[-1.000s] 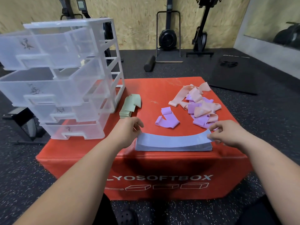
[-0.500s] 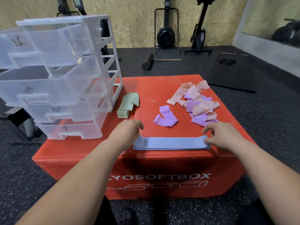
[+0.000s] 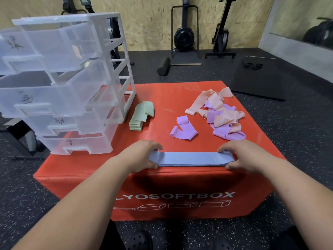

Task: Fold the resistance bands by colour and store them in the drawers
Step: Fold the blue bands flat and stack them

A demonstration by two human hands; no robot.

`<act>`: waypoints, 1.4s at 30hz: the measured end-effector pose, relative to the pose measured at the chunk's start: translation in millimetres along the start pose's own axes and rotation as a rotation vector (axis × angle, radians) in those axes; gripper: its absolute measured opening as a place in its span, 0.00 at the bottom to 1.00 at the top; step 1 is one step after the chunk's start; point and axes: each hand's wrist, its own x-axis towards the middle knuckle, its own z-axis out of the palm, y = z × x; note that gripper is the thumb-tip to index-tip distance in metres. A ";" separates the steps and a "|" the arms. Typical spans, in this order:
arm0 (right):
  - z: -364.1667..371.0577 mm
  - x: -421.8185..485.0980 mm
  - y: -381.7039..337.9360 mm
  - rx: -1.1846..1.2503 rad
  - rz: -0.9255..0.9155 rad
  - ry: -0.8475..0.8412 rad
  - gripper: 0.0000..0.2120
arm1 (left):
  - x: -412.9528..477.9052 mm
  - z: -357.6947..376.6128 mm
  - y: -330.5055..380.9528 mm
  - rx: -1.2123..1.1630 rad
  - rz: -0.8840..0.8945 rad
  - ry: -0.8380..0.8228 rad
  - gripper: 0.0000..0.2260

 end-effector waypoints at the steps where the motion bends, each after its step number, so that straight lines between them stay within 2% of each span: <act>1: -0.2 0.2 1.4 -0.004 0.001 0.009 0.29 | 0.0 -0.4 -0.8 -0.001 0.004 0.010 0.31; 9: 2.1 1.8 8.8 0.049 -0.056 0.006 0.35 | -3.5 -0.5 -1.0 -0.006 0.016 0.015 0.33; 16: 5.4 3.5 13.5 0.038 -0.049 0.037 0.30 | -1.8 0.9 -4.2 0.055 0.044 0.029 0.30; 26: 7.8 2.6 17.1 0.031 -0.085 0.049 0.31 | -2.6 3.9 -15.7 0.018 0.069 0.032 0.32; 29: 6.0 0.5 19.4 0.130 -0.067 0.013 0.34 | -3.2 3.0 -13.4 0.028 0.083 0.068 0.34; 32: -0.7 0.8 19.8 0.313 0.029 0.082 0.26 | -1.3 -0.5 -6.7 0.020 0.130 0.149 0.33; 34: 0.3 5.3 22.5 0.348 0.173 0.127 0.19 | 3.0 0.7 0.9 0.008 0.164 0.202 0.31; 37: 9.5 12.7 20.6 0.451 0.330 0.060 0.16 | 13.0 9.5 23.9 -0.008 0.217 0.210 0.26; 42: 14.6 19.3 7.9 0.394 0.409 0.050 0.10 | 28.8 25.1 62.8 0.018 0.289 0.181 0.18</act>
